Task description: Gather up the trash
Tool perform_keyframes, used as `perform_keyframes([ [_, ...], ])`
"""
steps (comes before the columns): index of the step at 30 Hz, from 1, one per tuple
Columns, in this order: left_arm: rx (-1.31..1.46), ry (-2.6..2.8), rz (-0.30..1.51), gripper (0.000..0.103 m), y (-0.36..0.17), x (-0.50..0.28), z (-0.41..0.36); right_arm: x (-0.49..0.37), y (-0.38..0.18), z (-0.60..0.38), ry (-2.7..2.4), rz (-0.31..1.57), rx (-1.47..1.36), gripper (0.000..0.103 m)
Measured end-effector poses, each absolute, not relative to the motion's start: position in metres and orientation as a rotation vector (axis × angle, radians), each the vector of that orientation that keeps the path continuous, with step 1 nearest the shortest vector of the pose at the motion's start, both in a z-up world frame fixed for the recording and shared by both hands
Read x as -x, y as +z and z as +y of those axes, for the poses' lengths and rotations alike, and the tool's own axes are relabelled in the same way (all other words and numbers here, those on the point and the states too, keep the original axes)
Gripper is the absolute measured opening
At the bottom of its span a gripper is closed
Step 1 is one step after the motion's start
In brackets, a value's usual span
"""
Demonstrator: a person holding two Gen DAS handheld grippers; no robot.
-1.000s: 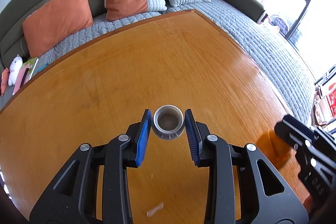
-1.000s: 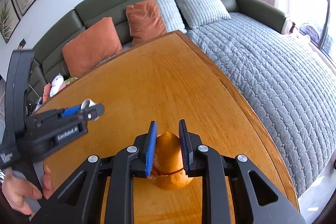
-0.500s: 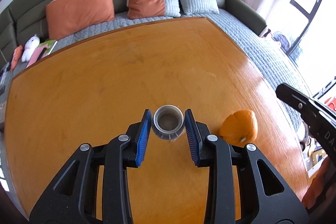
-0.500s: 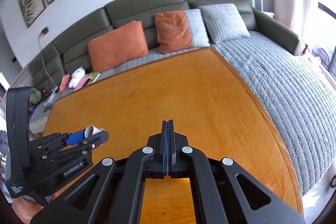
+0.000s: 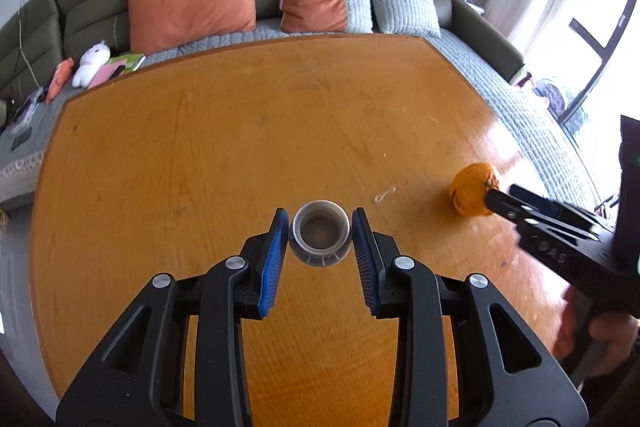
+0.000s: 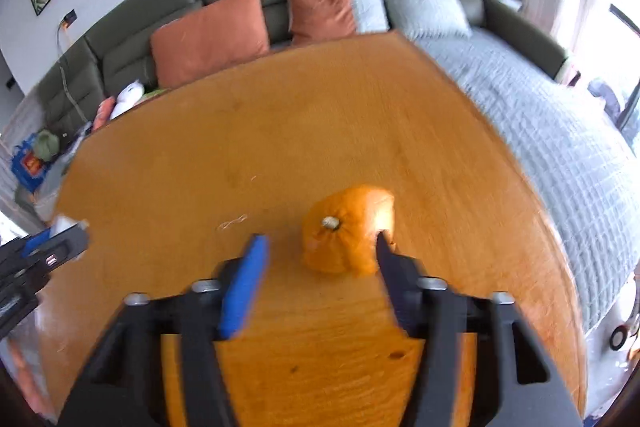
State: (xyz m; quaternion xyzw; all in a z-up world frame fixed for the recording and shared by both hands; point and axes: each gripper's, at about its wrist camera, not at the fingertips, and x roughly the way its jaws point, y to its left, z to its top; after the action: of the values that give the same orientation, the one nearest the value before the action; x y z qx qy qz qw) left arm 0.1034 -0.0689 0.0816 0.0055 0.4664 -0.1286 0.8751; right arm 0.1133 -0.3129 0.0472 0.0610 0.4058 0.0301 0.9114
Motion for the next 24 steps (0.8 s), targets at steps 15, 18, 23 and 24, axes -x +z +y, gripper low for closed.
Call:
perform_keyframes([
  [15, 0.017, -0.255, 1.016, 0.033, 0.065, -0.095, -0.070, -0.155, 0.006, -0.309, 0.039, 0.943, -0.022, 0.064],
  [18, 0.011, -0.258, 1.023, 0.033, 0.063, -0.096, -0.070, -0.155, 0.005, -0.309, 0.053, 0.935, -0.019, 0.060],
  [23, 0.011, -0.268, 1.030, 0.033, 0.062, -0.098, -0.070, -0.147, 0.008, -0.314, 0.085, 0.932, -0.050, 0.046],
  [24, 0.012, -0.271, 1.030, 0.033, 0.062, -0.097, -0.070, -0.144, 0.010, -0.313, 0.087, 0.931, -0.050, 0.046],
])
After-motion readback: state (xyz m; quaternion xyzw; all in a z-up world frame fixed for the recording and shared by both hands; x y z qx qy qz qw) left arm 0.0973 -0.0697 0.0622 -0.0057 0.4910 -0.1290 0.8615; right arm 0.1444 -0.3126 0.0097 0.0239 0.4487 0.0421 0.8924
